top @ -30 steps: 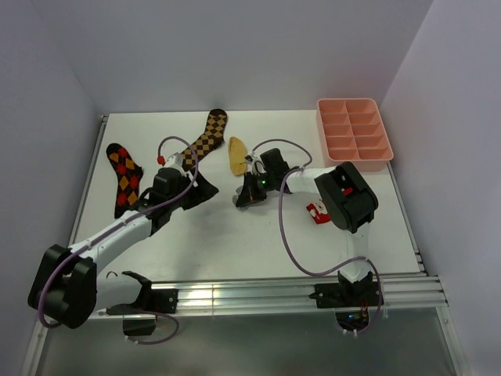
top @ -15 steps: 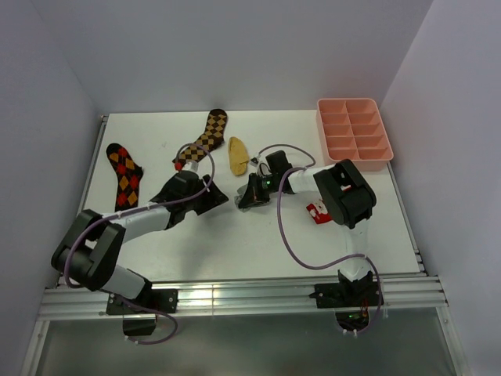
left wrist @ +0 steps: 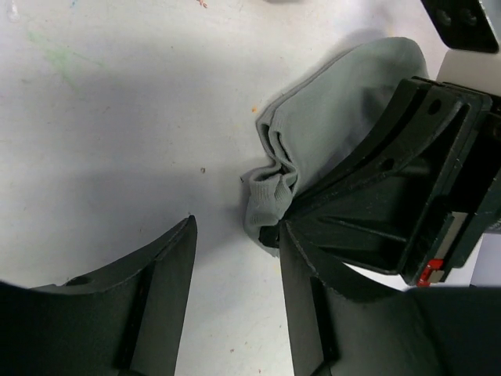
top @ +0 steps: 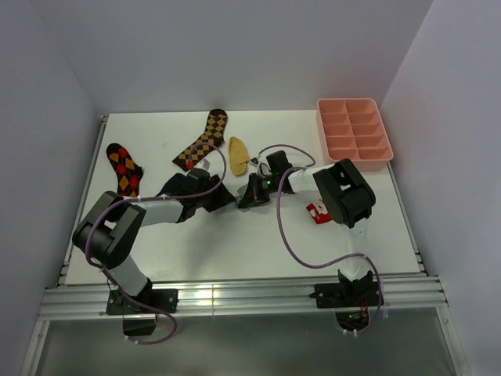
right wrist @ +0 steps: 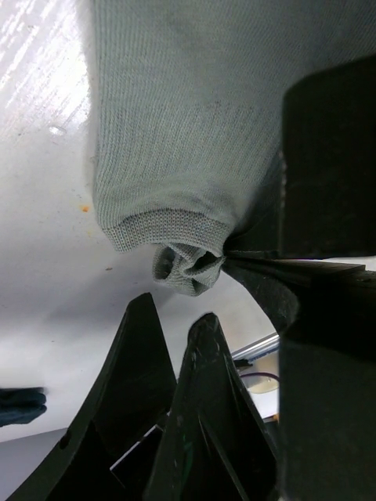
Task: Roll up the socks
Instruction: Roll the sock at the center of the board.
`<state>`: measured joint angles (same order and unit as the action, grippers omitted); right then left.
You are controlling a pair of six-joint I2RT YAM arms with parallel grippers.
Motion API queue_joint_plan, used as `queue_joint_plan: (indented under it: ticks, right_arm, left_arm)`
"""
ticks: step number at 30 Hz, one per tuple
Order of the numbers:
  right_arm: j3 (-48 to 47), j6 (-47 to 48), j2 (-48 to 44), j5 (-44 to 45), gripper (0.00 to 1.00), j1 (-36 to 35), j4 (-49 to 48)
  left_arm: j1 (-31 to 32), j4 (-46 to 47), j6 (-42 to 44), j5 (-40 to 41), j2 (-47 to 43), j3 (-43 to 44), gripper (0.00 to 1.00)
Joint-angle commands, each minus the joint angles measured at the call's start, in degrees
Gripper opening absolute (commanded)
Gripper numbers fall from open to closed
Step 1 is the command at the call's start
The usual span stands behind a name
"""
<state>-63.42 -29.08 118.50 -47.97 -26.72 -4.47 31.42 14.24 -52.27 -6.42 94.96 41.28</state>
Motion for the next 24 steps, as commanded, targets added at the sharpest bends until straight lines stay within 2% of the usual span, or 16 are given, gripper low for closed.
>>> queue_joint_plan:
  ticks: [1, 7, 17, 18, 24]
  right_arm:
    - [-0.56, 1.83, 2.09, 2.00, 0.00, 0.27, 2.71]
    - [-0.83, 2.01, 2.44, 2.09, 0.00, 0.27, 3.06]
    - [-1.18, 2.19, 2.70, 2.00, 0.00, 0.27, 3.59]
    - [-1.18, 2.19, 2.70, 2.09, 0.00, 0.27, 3.59]
    - [-1.44, 2.45, 2.79, 2.26, 0.00, 0.27, 3.94]
  left_arm:
    - [0.40, 3.95, 0.42, -1.93, 1.54, 2.05, 0.50]
    - [0.57, 4.57, 0.94, -2.90, 4.01, 2.67, 0.45]
    - [0.84, 6.67, 1.29, -3.87, 5.50, 2.58, 0.44]
    - [0.75, 6.77, 1.12, -3.96, 5.76, 2.58, 0.40]
    - [0.92, 6.06, 1.21, -2.99, 6.82, 3.11, 0.33]
